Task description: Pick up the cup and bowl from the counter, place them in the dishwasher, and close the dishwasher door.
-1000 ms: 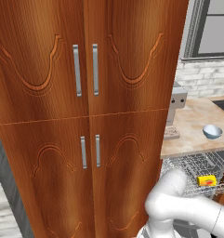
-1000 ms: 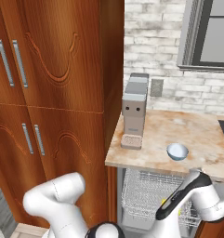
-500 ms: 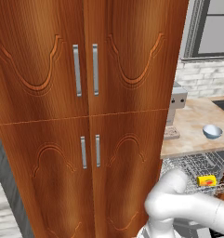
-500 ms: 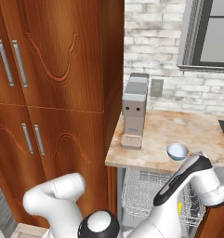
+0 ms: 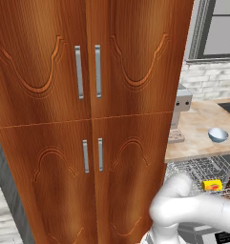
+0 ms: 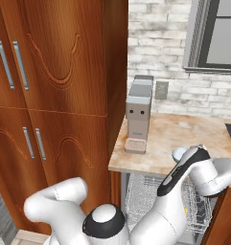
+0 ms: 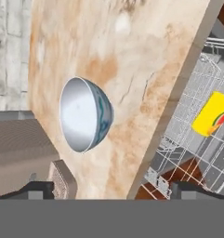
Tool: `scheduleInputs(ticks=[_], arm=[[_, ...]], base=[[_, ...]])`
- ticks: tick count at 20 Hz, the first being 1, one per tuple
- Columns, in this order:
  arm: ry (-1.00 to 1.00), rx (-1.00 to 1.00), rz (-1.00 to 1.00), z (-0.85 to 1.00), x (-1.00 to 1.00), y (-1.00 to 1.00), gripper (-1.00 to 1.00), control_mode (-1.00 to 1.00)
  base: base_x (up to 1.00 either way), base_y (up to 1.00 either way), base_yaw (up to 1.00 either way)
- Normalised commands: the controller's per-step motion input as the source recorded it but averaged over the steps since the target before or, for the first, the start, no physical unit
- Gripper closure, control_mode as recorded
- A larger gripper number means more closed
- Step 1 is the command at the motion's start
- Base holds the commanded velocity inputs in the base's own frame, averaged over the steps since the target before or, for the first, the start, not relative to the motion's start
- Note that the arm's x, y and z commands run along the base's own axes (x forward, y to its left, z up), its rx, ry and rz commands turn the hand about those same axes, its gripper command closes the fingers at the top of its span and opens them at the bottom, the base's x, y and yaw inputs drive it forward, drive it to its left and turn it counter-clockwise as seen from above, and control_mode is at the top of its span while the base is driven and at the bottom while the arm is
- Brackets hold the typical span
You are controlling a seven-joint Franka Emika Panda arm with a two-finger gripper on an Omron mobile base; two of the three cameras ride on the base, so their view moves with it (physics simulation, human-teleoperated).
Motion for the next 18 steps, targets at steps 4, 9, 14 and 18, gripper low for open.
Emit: scheduleInputs(ticks=[4, 9, 14, 18], arm=[[0.00, 0.10, 0.00, -0.20, 0.34, 0.00, -1.00, -1.00], [0.00, 0.05, 0.00, -0.17, 0.39, 0.00, -1.00, -1.00], [0.00, 0.00, 0.00, -0.02, 0.35, 0.00, -1.00, -1.00], [0.00, 0.00, 0.00, -0.14, 0.33, 0.00, -1.00, -1.00]], base=[[0.00, 0.00, 0.00], [0.00, 0.00, 0.00], [0.00, 0.00, 0.00], [0.00, 0.00, 0.00]])
